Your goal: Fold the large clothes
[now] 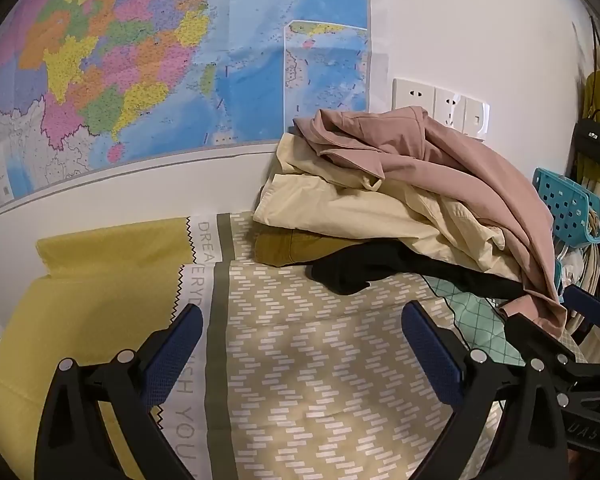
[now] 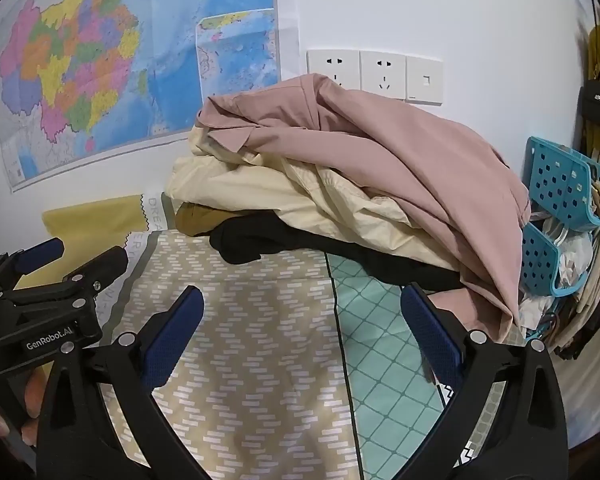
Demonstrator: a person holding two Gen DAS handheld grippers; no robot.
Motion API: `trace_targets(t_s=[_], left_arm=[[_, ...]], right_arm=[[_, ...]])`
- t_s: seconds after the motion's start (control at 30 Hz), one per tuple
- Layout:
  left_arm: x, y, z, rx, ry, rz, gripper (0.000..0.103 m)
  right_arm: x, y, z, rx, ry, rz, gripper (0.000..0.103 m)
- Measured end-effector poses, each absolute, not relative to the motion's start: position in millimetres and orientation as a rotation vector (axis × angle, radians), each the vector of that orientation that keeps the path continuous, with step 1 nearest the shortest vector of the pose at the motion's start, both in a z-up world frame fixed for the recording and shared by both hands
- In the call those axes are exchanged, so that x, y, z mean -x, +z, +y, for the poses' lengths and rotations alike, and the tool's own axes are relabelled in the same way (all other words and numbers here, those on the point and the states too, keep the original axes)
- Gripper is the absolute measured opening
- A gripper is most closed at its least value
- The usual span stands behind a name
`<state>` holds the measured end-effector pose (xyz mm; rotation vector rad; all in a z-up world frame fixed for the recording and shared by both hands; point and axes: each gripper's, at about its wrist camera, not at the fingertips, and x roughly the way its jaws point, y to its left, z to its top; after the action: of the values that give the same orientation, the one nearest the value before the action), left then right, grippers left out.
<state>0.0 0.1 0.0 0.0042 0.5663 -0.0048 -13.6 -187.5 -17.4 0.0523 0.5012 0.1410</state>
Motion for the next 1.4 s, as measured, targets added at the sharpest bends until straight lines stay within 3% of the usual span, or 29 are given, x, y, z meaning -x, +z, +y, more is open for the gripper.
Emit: trace_targets(t_s=[1.4], left_arm=[[-16.3,-1.6,-7.6,-0.035,-0.008,0.574,0.096]], right_arm=[[-4.5,-9.8,-183.3,-0.007,0.154,0.506,0.097]])
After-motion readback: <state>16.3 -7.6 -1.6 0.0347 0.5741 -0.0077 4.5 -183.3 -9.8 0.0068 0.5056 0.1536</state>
